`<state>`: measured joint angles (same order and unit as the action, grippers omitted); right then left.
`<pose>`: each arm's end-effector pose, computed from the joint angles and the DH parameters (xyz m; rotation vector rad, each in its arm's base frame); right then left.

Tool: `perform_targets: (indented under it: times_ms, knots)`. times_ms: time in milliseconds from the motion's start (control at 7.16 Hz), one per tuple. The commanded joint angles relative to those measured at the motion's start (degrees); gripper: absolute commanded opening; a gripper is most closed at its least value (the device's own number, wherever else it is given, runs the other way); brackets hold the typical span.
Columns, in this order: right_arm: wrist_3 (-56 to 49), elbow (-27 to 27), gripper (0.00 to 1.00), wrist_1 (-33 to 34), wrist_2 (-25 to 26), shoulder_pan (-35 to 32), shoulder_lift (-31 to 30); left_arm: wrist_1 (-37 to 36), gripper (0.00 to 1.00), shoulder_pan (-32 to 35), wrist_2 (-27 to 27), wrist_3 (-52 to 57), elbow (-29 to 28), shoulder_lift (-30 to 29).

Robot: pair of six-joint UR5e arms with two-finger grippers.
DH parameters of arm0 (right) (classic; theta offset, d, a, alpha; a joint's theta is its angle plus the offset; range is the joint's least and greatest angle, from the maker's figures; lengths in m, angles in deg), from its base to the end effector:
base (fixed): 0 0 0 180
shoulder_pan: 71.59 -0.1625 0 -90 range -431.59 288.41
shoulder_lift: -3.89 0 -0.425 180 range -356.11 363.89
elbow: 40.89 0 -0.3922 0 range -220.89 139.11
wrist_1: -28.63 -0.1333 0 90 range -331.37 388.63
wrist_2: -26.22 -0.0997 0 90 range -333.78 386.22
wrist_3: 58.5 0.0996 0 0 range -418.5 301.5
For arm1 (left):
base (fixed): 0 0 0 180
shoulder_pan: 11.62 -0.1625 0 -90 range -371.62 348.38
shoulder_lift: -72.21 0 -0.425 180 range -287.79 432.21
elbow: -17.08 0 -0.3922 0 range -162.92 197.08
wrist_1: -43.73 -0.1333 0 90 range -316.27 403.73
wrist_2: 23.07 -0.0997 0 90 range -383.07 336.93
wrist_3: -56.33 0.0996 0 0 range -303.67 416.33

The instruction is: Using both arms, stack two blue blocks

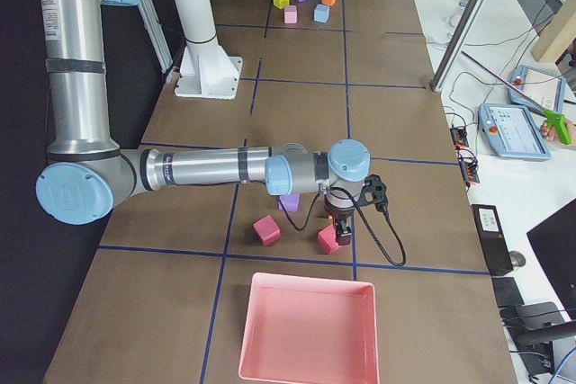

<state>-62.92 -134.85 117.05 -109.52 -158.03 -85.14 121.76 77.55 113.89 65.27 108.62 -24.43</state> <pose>0.0305 -0.5078 0.6115 0.1136 -0.7976 -0.1770 -0.0528 -0.5332 0.6033 -0.0043 0.8223 0.1337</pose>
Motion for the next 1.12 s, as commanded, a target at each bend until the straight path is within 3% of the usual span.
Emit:
perform_targets:
  times_ms: [0,279,419,978]
  knots:
    - [-0.1,2.5,1.0,-2.9,0.0,0.2,-0.4,5.5,1.0,-0.1,0.1,0.0,-0.3,1.5]
    - [0.5,4.8,1.0,-11.0,-0.7,1.0,-1.3,13.3,1.0,-0.4,0.1,-0.2,-0.5,5.0]
    - [2.3,4.8,1.0,-11.6,-2.5,2.8,-1.3,14.5,1.0,-1.3,0.1,-2.1,-0.4,5.3]
    - [17.4,-2.7,1.0,-12.0,-1.3,12.3,-0.4,14.8,1.0,-6.1,0.1,-4.6,1.5,4.7]
